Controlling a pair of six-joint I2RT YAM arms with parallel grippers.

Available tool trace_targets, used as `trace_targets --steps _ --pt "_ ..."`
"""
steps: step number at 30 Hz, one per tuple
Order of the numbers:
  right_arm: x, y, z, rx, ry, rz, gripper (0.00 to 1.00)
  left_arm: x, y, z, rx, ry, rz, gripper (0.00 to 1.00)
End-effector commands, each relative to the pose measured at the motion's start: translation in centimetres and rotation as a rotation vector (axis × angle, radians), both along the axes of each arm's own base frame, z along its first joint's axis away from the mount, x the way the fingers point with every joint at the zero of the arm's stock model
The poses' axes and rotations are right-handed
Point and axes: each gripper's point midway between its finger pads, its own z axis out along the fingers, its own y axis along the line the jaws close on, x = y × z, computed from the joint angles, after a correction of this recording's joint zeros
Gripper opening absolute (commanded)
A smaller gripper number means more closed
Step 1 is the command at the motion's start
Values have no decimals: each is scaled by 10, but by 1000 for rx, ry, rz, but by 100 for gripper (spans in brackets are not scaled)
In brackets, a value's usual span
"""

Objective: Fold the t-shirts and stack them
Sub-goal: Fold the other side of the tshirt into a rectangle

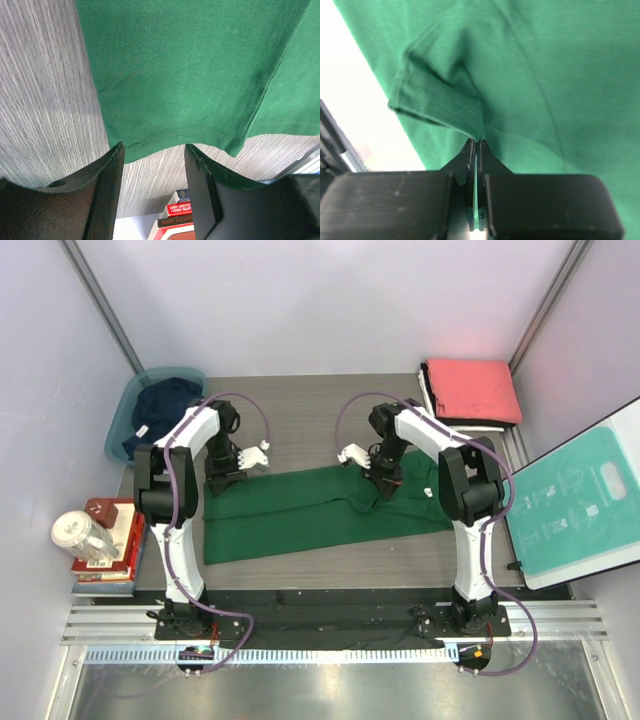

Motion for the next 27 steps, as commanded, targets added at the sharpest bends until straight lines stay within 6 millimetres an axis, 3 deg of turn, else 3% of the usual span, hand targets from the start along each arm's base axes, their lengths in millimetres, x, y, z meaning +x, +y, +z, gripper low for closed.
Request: trace_targets --steps 1,6,13,16,18,19,20,24,27 --pt "-15 6 25 22 33 34 1 1 -1 4 -1 -2 -19 52" --pt "-42 5 48 -10 82 104 1 2 -1 1 -5 -3 -35 52" --pt "-84 10 63 -47 77 188 1 1 -2 -4 -14 15 -60 52" --pt "-107 10 61 -84 94 243 8 2 -2 -4 -15 15 -80 52" --pt "-116 11 65 -87 84 257 21 2 -1 -5 -14 18 -91 52" --pt "-121 11 65 -96 91 251 35 2 -1 -5 -13 16 -92 52" --pt "-124 12 67 -98 89 247 39 2 -2 -6 -16 18 -96 52" --pt "-129 8 68 -113 92 241 47 3 -1 -7 -18 17 -104 54" --pt "-115 6 65 -141 30 212 47 3 -2 -6 -24 13 -102 54"
